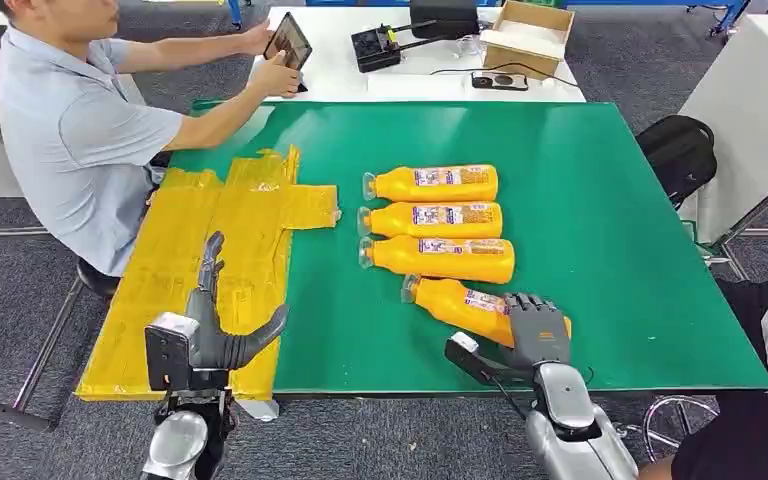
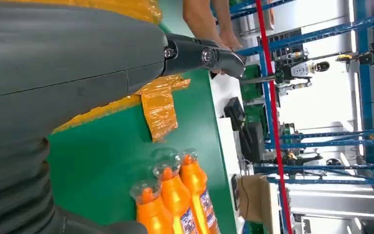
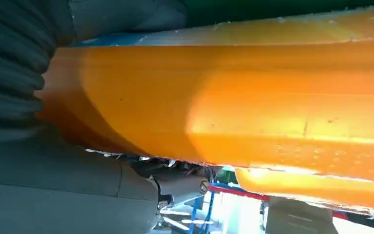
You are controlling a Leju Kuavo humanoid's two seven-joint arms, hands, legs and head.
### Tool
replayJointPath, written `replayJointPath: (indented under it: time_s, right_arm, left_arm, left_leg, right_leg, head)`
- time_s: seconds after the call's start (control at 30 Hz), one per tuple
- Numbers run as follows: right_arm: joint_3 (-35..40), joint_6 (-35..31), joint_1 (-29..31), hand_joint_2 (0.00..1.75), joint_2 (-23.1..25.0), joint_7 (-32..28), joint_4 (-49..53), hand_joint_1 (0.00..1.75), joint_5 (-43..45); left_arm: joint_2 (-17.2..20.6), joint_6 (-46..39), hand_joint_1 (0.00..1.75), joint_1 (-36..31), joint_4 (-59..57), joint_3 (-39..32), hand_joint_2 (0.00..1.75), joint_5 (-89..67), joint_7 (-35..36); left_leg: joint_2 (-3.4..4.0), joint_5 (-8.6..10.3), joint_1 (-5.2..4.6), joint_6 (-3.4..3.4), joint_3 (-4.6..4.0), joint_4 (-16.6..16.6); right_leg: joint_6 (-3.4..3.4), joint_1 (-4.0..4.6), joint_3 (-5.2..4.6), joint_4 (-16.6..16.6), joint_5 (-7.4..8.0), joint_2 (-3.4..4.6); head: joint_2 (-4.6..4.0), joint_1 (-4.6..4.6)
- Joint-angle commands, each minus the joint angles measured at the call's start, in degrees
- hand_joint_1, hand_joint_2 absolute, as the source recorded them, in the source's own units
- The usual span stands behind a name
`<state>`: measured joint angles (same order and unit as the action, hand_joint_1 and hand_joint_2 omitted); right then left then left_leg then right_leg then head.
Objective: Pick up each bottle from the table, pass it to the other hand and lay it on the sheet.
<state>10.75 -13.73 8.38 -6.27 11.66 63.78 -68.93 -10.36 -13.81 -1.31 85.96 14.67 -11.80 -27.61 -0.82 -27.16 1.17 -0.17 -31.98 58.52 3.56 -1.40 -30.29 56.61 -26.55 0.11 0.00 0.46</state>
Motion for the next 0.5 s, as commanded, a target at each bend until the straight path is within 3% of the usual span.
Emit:
replayJointPath:
  time_s: [0.03,0.17,0.5]
  right_arm:
    - [29.41,-26.27,0.92,1.75,13.64,-51.66,17.28,0.0,49.13]
    - [29.07,-26.27,0.15,1.75,14.1,-51.66,18.35,0.0,48.88]
    - [29.32,-26.27,0.05,1.75,14.02,-51.66,18.62,0.0,48.85]
  left_arm:
    - [5.58,11.72,0.0,-25.23,-20.9,-5.77,1.75,-4.1,-0.97]
    - [4.27,10.99,0.0,-24.42,-18.74,-6.85,1.75,-1.65,-1.31]
    - [3.99,10.29,0.0,-23.79,-17.42,-7.11,1.75,-0.71,-1.94]
  left_leg:
    - [0.08,0.15,0.07,0.06,-0.05,-0.12]
    - [0.51,0.12,0.05,0.01,-0.07,-0.05]
    - [0.28,0.18,-0.02,0.04,-0.29,-0.05]
  right_leg:
    - [-0.23,0.12,-0.04,-0.16,0.18,-0.02]
    - [-0.37,0.11,-0.28,0.01,0.29,0.36]
    - [-0.16,0.01,-0.35,0.0,0.23,0.24]
  head:
    - [0.0,0.0]
    - [0.0,0.0]
    - [0.0,0.0]
